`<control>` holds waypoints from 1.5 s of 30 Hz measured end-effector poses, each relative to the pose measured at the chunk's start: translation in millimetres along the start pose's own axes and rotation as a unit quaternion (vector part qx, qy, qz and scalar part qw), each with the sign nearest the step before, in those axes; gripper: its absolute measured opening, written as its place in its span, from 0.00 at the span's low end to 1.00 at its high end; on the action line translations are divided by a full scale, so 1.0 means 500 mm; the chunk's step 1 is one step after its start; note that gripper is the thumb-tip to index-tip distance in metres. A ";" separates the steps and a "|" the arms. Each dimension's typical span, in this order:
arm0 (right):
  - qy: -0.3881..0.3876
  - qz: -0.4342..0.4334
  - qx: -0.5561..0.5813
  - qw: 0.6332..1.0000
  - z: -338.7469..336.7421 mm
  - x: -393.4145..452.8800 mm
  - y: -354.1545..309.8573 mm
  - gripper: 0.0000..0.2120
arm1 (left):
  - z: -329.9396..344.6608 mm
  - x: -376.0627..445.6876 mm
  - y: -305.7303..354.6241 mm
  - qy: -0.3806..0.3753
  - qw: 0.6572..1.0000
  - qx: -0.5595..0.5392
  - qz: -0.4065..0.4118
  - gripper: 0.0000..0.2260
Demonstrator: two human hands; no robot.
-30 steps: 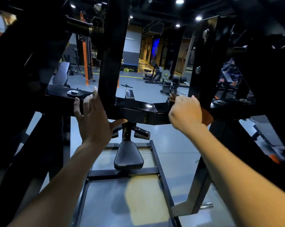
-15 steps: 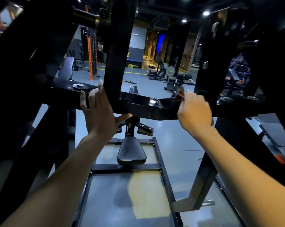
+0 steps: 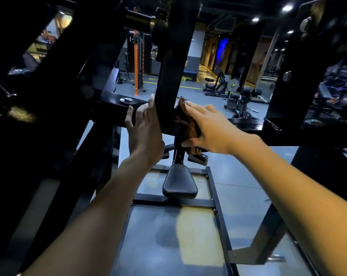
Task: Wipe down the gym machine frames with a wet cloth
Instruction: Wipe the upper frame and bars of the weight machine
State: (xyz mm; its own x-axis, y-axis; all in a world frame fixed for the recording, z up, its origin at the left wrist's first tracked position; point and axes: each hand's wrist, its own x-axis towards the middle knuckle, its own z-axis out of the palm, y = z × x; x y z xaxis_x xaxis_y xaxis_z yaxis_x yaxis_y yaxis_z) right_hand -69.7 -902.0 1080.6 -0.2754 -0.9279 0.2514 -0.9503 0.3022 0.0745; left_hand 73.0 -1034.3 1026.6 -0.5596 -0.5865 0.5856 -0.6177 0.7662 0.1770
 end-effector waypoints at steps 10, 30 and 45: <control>0.184 0.057 0.048 0.980 0.070 0.066 -0.069 0.37 | 0.015 0.000 -0.016 0.074 0.995 -0.064 0.015 0.45; 0.121 0.065 0.051 0.989 0.035 -0.016 0.015 0.36 | 0.037 0.009 0.013 0.165 0.976 -0.136 -0.030 0.37; 0.086 0.086 0.003 0.993 0.032 -0.028 0.031 0.42 | 0.024 0.010 0.035 0.162 0.971 -0.171 -0.049 0.29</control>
State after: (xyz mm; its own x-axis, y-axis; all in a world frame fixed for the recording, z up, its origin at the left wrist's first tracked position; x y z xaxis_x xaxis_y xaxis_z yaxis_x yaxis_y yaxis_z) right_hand -83.0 -887.6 1062.6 -0.4051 -0.8117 0.4208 -0.8926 0.4507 0.0100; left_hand 52.7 -1026.8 1023.4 -0.2700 -0.5909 0.7603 -0.4093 0.7851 0.4648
